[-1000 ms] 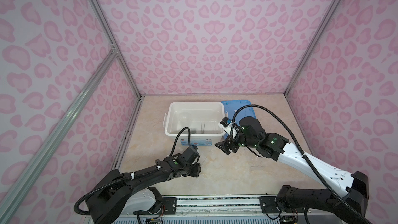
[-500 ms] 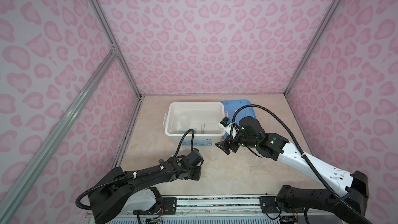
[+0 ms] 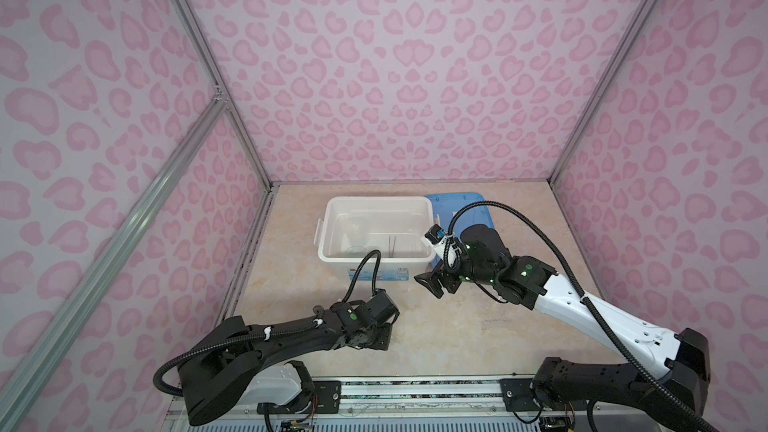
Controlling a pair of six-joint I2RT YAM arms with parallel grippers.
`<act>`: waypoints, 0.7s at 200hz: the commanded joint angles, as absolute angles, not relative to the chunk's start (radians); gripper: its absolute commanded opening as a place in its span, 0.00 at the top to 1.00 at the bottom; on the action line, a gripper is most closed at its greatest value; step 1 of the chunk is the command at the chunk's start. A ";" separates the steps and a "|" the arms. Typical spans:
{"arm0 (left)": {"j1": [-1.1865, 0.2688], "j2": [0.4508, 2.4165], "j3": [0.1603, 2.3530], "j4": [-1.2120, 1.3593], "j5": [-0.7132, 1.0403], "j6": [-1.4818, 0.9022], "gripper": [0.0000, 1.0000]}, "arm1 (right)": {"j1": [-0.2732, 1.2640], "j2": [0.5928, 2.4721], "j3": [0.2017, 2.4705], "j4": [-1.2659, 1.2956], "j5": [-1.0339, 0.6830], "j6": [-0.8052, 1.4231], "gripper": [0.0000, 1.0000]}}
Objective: Organize the chemistry lab equipment
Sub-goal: 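Close the left gripper on the second clear pipette, then lift the second pipette with left gripper and carry it over the bin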
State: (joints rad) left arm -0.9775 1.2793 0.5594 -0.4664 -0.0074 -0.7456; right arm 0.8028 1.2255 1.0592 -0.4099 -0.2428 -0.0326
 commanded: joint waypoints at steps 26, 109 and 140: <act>-0.978 1.167 0.589 -0.562 -0.028 -0.795 0.97 | 0.801 1.223 1.063 -0.377 -0.233 -0.012 0.02; -0.946 0.968 0.889 -0.854 -0.112 -0.718 0.97 | 0.753 1.165 1.073 -0.343 -0.217 0.021 0.02; -0.905 0.961 1.018 -0.861 -0.071 -0.674 0.97 | 0.725 1.159 1.096 -0.336 -0.218 0.030 0.02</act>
